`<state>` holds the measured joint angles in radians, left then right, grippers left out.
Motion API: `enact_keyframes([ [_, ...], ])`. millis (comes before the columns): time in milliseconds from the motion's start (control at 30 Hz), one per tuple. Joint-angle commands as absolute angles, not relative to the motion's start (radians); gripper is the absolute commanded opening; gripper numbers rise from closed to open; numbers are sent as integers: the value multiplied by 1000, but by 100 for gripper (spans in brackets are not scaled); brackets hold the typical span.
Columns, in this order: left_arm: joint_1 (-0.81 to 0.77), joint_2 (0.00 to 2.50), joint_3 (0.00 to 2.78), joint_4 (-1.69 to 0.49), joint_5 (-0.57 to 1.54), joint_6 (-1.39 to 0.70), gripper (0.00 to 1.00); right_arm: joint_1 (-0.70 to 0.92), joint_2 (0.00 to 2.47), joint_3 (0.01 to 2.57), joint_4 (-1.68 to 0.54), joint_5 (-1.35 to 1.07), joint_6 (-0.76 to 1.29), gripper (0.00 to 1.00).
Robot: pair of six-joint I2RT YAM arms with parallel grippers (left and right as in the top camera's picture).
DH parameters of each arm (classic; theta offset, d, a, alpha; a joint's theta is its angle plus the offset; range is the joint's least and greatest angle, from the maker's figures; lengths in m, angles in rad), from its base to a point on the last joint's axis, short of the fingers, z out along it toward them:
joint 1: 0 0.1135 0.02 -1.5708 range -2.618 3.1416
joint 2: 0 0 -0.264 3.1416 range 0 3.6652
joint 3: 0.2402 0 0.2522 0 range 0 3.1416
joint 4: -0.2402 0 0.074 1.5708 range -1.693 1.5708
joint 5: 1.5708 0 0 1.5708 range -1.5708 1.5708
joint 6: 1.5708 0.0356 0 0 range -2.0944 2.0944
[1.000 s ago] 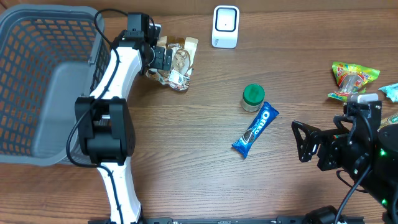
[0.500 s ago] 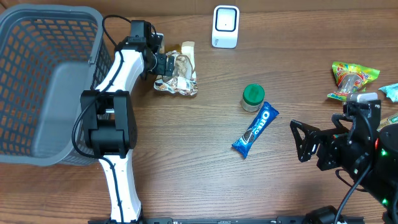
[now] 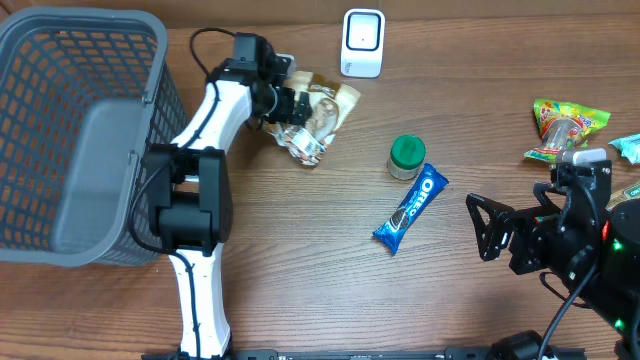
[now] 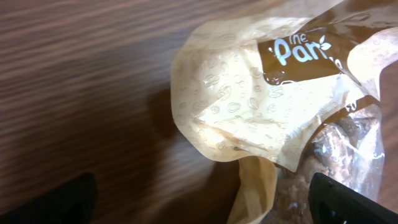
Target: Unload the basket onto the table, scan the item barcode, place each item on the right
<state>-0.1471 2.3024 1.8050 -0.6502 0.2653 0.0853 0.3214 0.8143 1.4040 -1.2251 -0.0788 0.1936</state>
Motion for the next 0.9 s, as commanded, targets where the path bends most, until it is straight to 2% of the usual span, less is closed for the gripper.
enact_keyframes([
  [0, -176, 2306, 1810, -662, 339, 104, 100, 325, 810, 1406, -1224, -84, 182, 100],
  [200, -187, 2306, 1810, -736, 349, 114, 100, 325, 810, 1406, -1235, -84, 182, 100],
  [400, -187, 2306, 1810, -794, 371, 136, 89, 325, 810, 1406, -1236, -84, 182, 100],
  [633, -183, 2306, 1810, -797, 548, 208, 91, 325, 810, 1406, -1236, -84, 182, 100],
  [700, -183, 2306, 1810, -800, 580, 215, 88, 325, 810, 1406, -1236, -84, 183, 100],
  [767, -183, 2306, 1810, -810, 585, 220, 80, 325, 810, 1406, -1236, -84, 183, 100],
  [867, -183, 2306, 1810, -831, 586, 234, 76, 325, 810, 1406, -1236, -84, 183, 100],
])
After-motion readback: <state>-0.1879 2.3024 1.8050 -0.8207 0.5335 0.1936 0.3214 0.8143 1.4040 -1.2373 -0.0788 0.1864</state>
